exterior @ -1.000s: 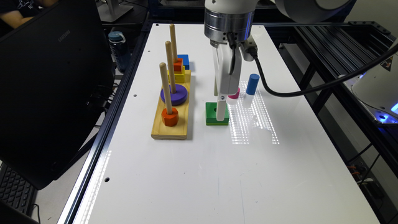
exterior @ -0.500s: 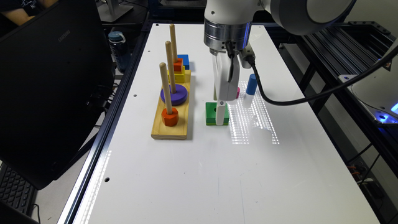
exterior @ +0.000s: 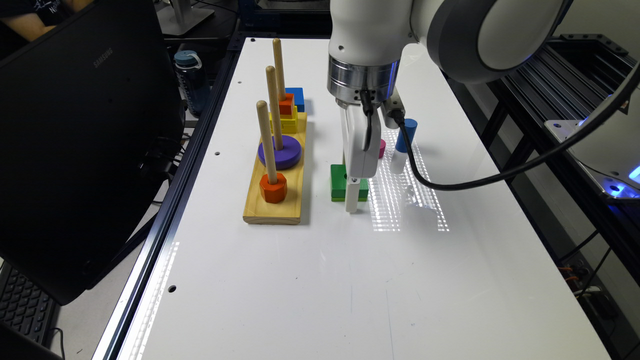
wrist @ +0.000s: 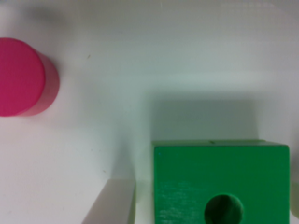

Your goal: Pick up green block.

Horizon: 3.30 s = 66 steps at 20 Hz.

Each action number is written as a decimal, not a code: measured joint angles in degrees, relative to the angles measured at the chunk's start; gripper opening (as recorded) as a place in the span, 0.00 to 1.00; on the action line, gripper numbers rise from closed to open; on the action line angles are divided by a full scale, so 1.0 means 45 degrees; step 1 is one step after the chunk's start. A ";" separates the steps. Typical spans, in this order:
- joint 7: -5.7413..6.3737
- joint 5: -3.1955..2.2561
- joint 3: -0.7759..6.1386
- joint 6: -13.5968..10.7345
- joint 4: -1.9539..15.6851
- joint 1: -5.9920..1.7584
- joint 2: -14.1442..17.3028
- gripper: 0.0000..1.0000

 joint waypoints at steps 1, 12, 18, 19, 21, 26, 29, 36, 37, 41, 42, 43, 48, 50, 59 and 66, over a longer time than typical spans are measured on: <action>0.0000 0.0000 0.0000 0.0000 0.0000 0.0000 0.0000 1.00; -0.0001 0.0000 0.0001 -0.0002 -0.0008 -0.0001 0.0000 1.00; -0.0001 0.0000 0.0001 -0.0002 -0.0008 -0.0001 -0.0002 1.00; -0.0001 0.0000 0.0001 -0.0002 -0.0008 -0.0001 -0.0002 1.00; -0.0001 0.0000 0.0002 -0.0002 -0.0008 -0.0001 -0.0002 1.00; -0.0001 0.0000 0.0002 -0.0002 -0.0008 -0.0001 -0.0002 1.00; -0.0001 0.0000 0.0001 -0.0002 -0.0008 -0.0001 -0.0002 1.00; -0.0001 0.0000 0.0002 -0.0002 -0.0008 -0.0001 -0.0003 1.00; -0.0001 0.0000 0.0001 -0.0002 -0.0008 -0.0001 -0.0003 1.00; -0.0001 0.0000 0.0002 -0.0002 -0.0008 -0.0001 -0.0003 0.00; -0.0001 0.0000 0.0001 -0.0002 -0.0008 -0.0001 -0.0003 0.00; -0.0001 0.0000 0.0002 -0.0002 -0.0008 -0.0001 -0.0003 0.00; -0.0001 0.0000 0.0004 -0.0002 -0.0009 -0.0004 -0.0003 0.00; -0.0001 0.0000 0.0005 -0.0002 -0.0009 -0.0004 -0.0007 0.00; -0.0001 0.0072 0.0067 -0.0776 -0.0068 -0.0012 -0.0981 0.00; -0.0001 0.0100 0.0088 -0.1176 -0.0122 -0.0016 -0.1484 0.00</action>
